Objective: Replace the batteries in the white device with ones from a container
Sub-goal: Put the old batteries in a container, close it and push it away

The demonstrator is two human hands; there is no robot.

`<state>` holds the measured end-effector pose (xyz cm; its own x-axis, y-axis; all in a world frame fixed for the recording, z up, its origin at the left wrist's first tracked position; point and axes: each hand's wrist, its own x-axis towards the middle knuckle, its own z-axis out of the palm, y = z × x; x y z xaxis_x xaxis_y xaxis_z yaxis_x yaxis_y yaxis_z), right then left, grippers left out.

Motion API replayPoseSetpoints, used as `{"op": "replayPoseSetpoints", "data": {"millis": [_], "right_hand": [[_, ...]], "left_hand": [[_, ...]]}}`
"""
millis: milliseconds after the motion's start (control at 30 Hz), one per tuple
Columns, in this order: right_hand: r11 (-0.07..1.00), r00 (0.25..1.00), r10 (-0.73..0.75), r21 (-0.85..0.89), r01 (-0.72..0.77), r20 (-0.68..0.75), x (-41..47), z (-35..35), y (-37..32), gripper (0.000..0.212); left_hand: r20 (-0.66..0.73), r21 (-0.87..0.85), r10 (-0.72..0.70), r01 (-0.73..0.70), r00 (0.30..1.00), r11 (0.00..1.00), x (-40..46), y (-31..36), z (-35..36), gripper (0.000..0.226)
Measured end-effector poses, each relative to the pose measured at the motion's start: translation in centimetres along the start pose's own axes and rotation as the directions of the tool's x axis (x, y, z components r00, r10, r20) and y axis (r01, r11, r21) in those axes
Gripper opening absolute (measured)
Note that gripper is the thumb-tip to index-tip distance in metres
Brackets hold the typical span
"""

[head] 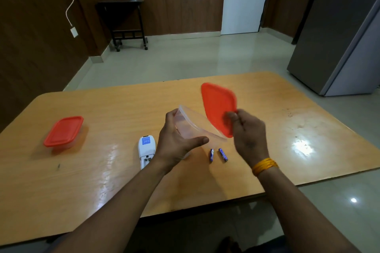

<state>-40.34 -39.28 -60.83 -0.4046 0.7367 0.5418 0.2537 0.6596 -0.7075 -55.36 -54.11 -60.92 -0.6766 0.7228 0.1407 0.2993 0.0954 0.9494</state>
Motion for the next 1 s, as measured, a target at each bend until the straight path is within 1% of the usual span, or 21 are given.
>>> {"op": "replayPoseSetpoints", "data": {"millis": [33, 100, 167, 233, 333, 433, 533, 600, 700, 800, 900, 933, 1000], "right_hand": [[0.998, 0.998, 0.058, 0.03, -0.057, -0.033, 0.7, -0.5, 0.7, 0.04], [0.985, 0.986, 0.161, 0.077, -0.157, -0.048, 1.4, -1.4, 2.0, 0.049], [0.962, 0.966, 0.254, 0.117, -0.247, -0.048, 1.2, -1.8, 2.9, 0.052], [0.938, 0.943, 0.329, 0.131, -0.32, -0.055, 1.2, -2.1, 3.4, 0.045], [0.912, 0.912, 0.404, 0.105, -0.395, -0.075, 2.1, -2.9, 4.2, 0.029], [0.89, 0.889, 0.453, -0.025, -0.455, -0.065, 2.7, -3.5, 5.8, 0.029], [0.865, 0.878, 0.475, -0.155, -0.478, -0.057, 2.6, -3.8, 7.3, 0.031], [0.843, 0.87, 0.486, -0.22, -0.491, -0.079, 2.7, -4.3, 8.0, 0.028], [0.808, 0.866, 0.485, -0.316, -0.497, -0.122, 2.8, -4.4, 8.7, 0.029], [0.789, 0.886, 0.435, -0.407, -0.46, -0.16, 2.6, -4.4, 8.7, 0.028], [0.756, 0.915, 0.378, -0.522, -0.395, -0.144, 2.6, -4.2, 8.1, 0.031], [0.77, 0.926, 0.35, -0.521, -0.369, -0.138, 2.7, -4.0, 7.6, 0.031], [0.849, 0.959, 0.272, -0.45, -0.278, -0.08, 2.8, -3.5, 6.3, 0.03]], "left_hand": [[0.007, -0.006, 0.002, -0.002, 1.0, 1.0, 0.0, -0.1, -0.2, 0.118], [0.005, -0.033, 0.001, -0.001, 1.0, 0.999, 0.2, -0.2, -0.7, 0.122], [-0.015, -0.054, -0.008, 0.007, 1.0, 0.999, 0.6, -0.1, -0.9, 0.128], [-0.05, -0.069, -0.02, 0.017, 0.999, 0.997, 0.9, 0.1, -0.6, 0.133], [-0.13, -0.095, -0.027, 0.014, 0.991, 0.995, 1.6, 0.6, 0.7, 0.123], [-0.211, -0.121, -0.034, 0.008, 0.977, 0.993, 2.8, 0.8, 2.7, 0.118], [-0.241, -0.207, -0.106, 0.056, 0.965, 0.977, 3.5, 0.5, 4.7, 0.121], [-0.235, -0.249, -0.143, 0.083, 0.961, 0.965, 3.9, 0.2, 5.9, 0.122], [-0.207, -0.271, -0.172, 0.112, 0.963, 0.956, 4.0, -0.5, 7.3, 0.118], [-0.184, -0.26, -0.186, 0.135, 0.965, 0.956, 4.1, -1.2, 7.8, 0.122], [-0.174, -0.253, -0.199, 0.152, 0.964, 0.956, 4.0, -1.5, 7.8, 0.124], [-0.176, -0.249, -0.198, 0.151, 0.964, 0.957, 3.9, -1.5, 7.7, 0.123], [-0.183, -0.241, -0.185, 0.139, 0.966, 0.961, 3.9, -1.5, 7.7, 0.12]]}}
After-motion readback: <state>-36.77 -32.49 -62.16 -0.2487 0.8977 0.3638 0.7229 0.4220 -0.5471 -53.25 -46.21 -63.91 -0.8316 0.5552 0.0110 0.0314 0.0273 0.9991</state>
